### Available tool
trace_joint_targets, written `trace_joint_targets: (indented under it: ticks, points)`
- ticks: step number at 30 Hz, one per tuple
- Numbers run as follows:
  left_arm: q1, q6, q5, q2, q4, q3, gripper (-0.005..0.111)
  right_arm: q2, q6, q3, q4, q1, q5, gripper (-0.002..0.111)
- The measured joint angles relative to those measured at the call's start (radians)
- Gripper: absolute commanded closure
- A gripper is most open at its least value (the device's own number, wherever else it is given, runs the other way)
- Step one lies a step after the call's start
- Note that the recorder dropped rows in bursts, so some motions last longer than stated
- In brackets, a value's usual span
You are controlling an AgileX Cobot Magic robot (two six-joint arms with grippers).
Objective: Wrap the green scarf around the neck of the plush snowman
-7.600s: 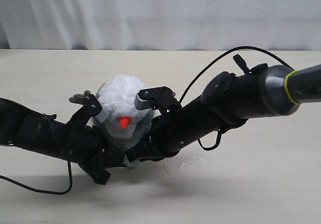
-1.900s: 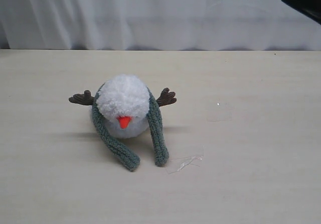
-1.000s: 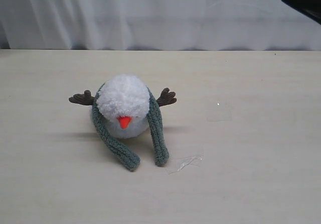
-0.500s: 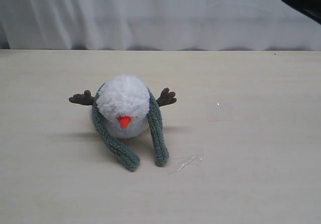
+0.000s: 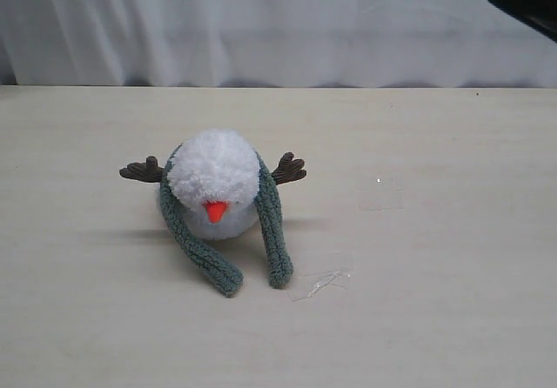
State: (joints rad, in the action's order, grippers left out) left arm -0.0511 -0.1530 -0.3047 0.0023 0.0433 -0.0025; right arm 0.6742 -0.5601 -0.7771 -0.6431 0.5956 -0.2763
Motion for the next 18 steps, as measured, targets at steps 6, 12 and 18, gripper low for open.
trace_joint_targets:
  ticks: [6,12,18]
  points:
    - [0.0,0.0,0.0,0.0,0.0,0.0,0.107,-0.06,0.0,0.0,0.13,0.0,0.005,0.104]
    - [0.0,0.0,0.0,0.0,0.0,0.0,0.107,-0.172,0.0,0.029,0.22,-0.002,0.128,0.104]
    - [0.0,0.0,0.0,0.0,0.0,0.0,0.107,-0.274,0.077,0.157,0.315,-0.074,0.293,0.104]
